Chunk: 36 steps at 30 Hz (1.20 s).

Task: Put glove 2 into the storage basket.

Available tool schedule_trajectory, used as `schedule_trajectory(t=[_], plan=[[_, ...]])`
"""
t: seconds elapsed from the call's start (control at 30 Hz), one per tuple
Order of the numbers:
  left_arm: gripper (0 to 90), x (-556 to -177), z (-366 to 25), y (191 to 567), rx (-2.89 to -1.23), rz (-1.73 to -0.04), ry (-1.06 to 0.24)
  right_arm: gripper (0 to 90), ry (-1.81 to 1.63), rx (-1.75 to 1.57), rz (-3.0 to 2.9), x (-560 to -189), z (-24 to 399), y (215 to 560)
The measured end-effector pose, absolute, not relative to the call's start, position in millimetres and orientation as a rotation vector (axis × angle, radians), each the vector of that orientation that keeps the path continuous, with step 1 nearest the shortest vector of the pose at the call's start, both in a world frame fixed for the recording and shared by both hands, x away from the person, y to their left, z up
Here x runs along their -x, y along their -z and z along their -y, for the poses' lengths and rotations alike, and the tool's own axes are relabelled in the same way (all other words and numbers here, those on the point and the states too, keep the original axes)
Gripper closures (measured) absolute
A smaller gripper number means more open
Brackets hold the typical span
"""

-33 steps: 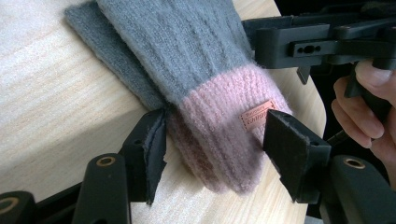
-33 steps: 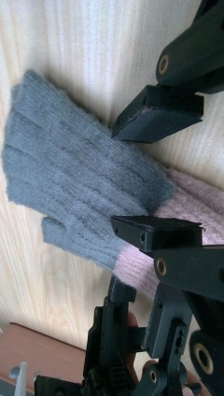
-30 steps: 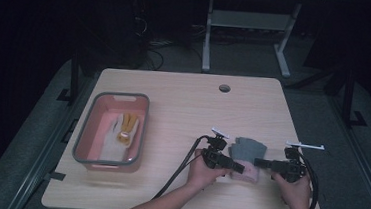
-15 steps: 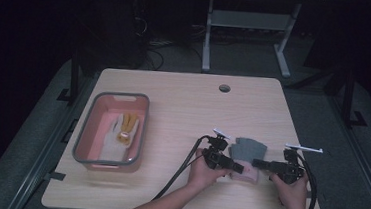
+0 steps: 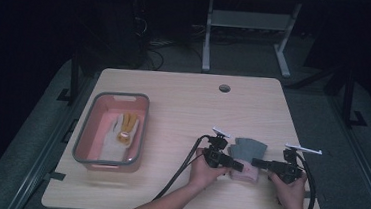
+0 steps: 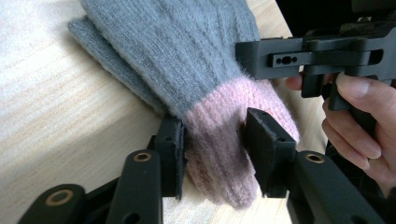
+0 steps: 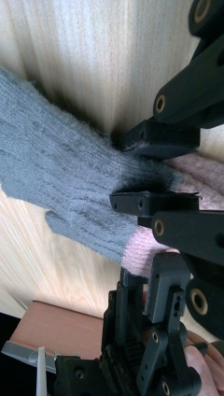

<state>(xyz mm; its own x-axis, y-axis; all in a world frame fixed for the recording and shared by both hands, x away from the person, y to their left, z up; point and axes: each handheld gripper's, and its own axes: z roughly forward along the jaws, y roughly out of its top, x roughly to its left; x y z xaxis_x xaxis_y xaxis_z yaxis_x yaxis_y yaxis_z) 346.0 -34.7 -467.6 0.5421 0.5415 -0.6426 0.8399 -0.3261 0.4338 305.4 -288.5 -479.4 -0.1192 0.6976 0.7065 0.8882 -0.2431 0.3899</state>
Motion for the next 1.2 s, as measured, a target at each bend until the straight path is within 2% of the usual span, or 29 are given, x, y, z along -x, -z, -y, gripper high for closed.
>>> schedule_trajectory(t=[0.3, 1.2], plan=[[63.6, -348, 33, 468, -1.996, -1.113, 0.517, 76.0, 1.316, 1.914, 1.745, -304, 291, 480], [64.8, -342, 8, 449, -1.983, -1.07, 0.482, 76.5, 1.396, 1.837, 1.767, -298, 274, 461]])
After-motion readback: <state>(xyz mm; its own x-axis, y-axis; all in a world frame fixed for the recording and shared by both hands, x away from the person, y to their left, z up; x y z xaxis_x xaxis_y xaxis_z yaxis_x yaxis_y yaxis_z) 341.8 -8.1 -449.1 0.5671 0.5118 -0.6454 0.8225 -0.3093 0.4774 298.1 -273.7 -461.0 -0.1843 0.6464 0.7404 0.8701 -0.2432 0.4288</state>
